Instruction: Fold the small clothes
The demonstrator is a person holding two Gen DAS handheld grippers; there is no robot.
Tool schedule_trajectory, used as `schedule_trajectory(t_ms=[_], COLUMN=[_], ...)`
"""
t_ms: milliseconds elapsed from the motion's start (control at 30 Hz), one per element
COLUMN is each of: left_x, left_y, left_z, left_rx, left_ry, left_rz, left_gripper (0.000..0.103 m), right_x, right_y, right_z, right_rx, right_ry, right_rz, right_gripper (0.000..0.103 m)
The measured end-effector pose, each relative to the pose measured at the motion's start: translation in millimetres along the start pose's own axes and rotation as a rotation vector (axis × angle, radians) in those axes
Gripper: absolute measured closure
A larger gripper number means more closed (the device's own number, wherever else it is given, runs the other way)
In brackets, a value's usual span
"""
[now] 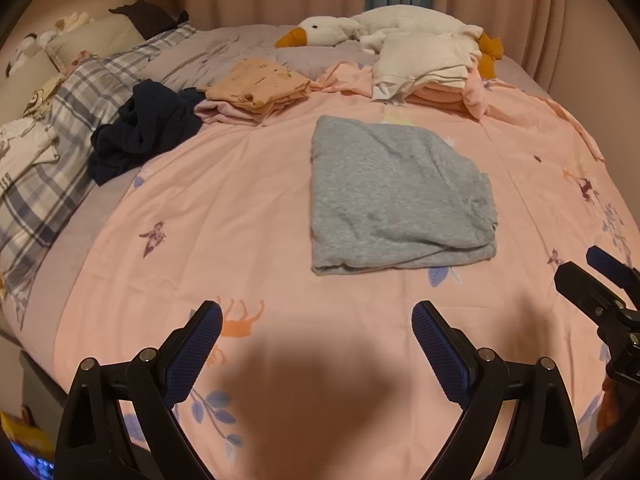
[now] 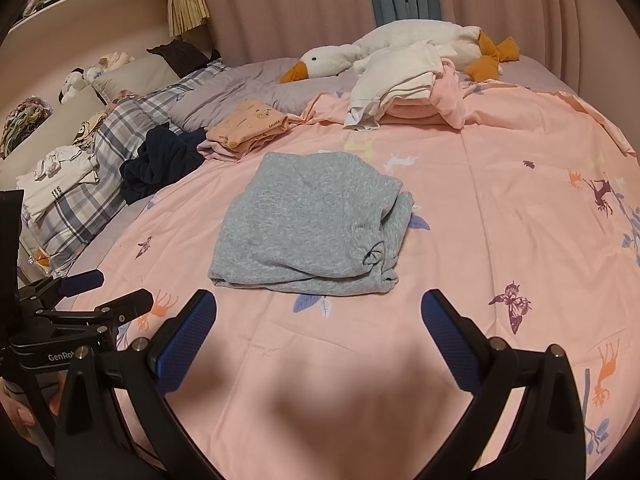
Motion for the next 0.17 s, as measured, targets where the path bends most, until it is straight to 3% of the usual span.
schedule_trajectory(t_ms=[167], left_x=[-0.1], left_y=[0.4], left_z=[0.8], left_rx=[0.003], left_ry=[0.003], left_rz=[0.002], left_gripper=[0.008], right_x=[-0.3], right_y=[-1.5], right_z=[-0.1], right_rx=[0.000], right_ry=[0.001], right_rz=[0.001], right_gripper=[0.000])
Point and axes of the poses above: each gripper's, at about its wrist camera, not at the fingertips, and x roughly the way its jaws point, z to its right, y to its top, the point moved 1 cm from there along x, roughly the way its jaws point, and after that the axes turned 2 degrees about z, right-handed, at the moved point
